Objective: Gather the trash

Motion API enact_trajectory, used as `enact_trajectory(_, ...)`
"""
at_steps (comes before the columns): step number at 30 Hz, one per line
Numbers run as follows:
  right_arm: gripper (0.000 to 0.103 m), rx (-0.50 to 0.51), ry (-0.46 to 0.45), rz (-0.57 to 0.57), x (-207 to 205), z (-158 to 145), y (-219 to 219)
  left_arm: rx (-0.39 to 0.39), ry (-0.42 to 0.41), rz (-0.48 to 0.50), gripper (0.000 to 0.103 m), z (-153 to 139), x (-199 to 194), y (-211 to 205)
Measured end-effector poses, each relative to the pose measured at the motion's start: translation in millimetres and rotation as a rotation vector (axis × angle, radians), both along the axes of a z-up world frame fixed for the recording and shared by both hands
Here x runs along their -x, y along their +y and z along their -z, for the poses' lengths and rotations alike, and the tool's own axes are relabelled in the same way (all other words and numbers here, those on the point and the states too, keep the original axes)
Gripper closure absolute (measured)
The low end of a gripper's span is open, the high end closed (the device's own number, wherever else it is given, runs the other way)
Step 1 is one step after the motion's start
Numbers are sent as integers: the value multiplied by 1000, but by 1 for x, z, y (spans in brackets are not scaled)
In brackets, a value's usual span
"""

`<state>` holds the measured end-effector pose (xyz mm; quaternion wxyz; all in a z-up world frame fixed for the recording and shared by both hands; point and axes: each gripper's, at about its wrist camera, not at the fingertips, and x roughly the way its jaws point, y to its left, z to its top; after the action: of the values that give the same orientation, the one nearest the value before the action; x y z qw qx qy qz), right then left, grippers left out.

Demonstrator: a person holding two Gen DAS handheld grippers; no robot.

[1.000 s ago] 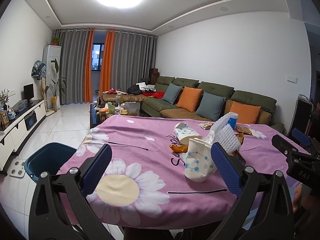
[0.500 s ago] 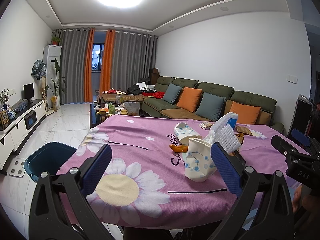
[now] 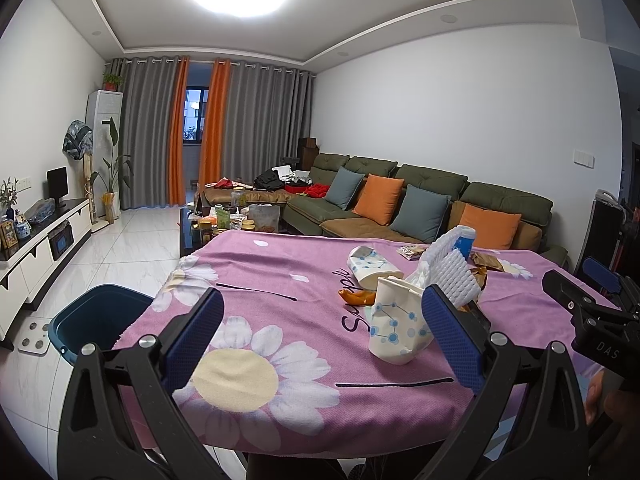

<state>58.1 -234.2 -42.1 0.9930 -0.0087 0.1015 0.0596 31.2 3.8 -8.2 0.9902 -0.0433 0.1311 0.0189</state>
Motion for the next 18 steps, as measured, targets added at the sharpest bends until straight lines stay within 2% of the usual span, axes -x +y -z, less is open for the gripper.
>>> enact_trajectory(18,7,0,3,3,1,1,0,1,2,0,6,0,0,0)
